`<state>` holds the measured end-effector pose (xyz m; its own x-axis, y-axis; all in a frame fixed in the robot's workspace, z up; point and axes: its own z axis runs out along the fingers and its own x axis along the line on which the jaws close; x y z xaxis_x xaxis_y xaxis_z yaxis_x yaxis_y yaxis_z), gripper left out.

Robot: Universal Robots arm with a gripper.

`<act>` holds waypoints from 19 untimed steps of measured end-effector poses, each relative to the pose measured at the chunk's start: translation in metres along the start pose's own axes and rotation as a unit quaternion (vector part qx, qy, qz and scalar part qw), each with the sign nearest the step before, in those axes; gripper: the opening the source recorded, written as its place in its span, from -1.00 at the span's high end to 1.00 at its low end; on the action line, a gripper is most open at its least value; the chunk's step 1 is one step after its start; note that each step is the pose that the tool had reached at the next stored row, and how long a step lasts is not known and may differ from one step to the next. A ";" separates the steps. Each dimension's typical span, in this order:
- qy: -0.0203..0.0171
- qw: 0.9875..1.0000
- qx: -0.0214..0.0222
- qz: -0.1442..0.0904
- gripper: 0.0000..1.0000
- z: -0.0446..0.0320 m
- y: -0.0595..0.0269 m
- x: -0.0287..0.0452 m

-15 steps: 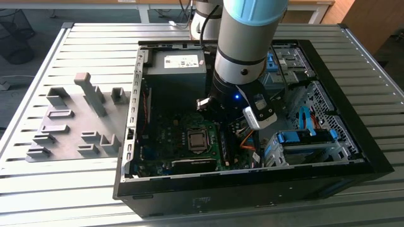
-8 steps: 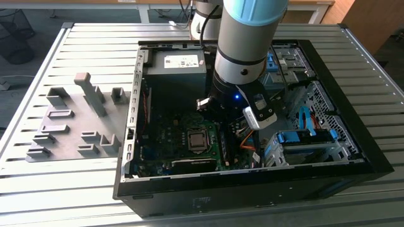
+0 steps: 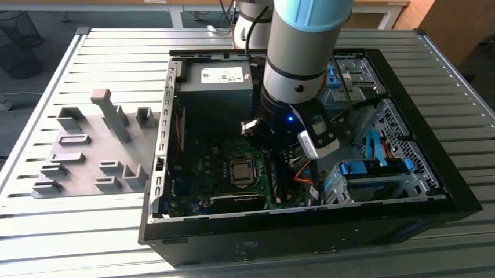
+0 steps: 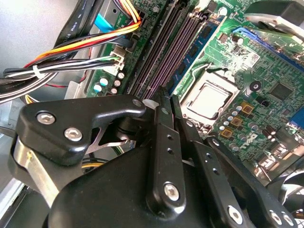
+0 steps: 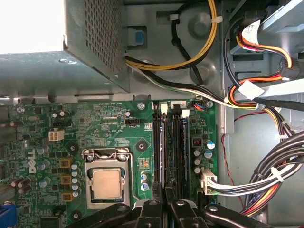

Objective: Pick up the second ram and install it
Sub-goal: 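Insert the second ram into the second slot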

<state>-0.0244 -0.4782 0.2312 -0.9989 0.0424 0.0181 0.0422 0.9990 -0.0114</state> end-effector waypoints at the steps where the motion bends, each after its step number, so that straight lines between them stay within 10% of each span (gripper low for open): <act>1: 0.000 1.000 0.000 0.000 0.73 0.0006 0.0001 -0.0011; 9: 0.000 1.000 -0.001 -0.018 0.73 0.0042 0.0001 -0.0026; 14: 0.001 1.000 -0.012 -0.018 0.73 0.0049 0.0002 -0.0027; 19: 0.001 1.000 -0.013 -0.024 0.73 0.0076 0.0002 -0.0027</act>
<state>-0.0218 -0.4782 0.2236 -0.9998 -0.0062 0.0194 -0.0059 0.9999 0.0149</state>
